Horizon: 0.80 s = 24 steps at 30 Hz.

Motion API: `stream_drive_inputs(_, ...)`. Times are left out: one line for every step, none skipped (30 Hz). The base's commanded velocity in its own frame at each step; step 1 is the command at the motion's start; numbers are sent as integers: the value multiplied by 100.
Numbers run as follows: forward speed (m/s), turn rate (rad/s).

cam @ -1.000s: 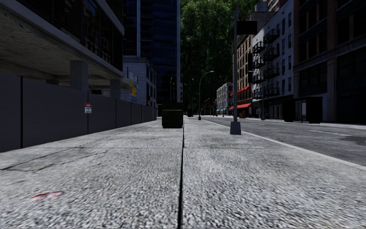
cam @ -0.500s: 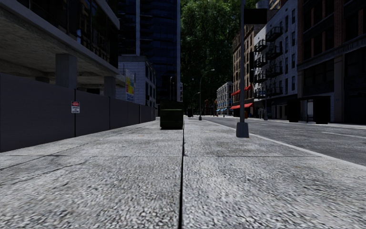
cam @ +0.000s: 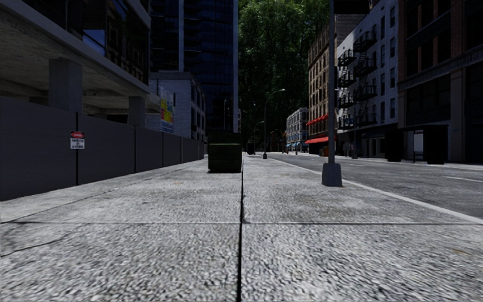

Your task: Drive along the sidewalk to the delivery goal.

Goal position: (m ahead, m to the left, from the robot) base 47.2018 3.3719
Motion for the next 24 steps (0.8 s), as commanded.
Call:
stream_drive_inputs(167,0)
stream_drive_inputs(167,0)
stream_drive_inputs(167,0)
stream_drive_inputs(167,0)
stream_drive_inputs(167,0)
stream_drive_inputs(167,0)
stream_drive_inputs(167,0)
stream_drive_inputs(167,0)
stream_drive_inputs(167,0)
stream_drive_inputs(167,0)
stream_drive_inputs(167,0)
stream_drive_inputs(167,0)
stream_drive_inputs(167,0)
stream_drive_inputs(167,0)
stream_drive_inputs(167,0)
stream_drive_inputs(167,0)
stream_drive_inputs(167,0)
stream_drive_inputs(167,0)
stream_drive_inputs(167,0)
stream_drive_inputs(167,0)
stream_drive_inputs(167,0)
stream_drive_inputs(167,0)
stream_drive_inputs(167,0)
stream_drive_inputs(167,0)
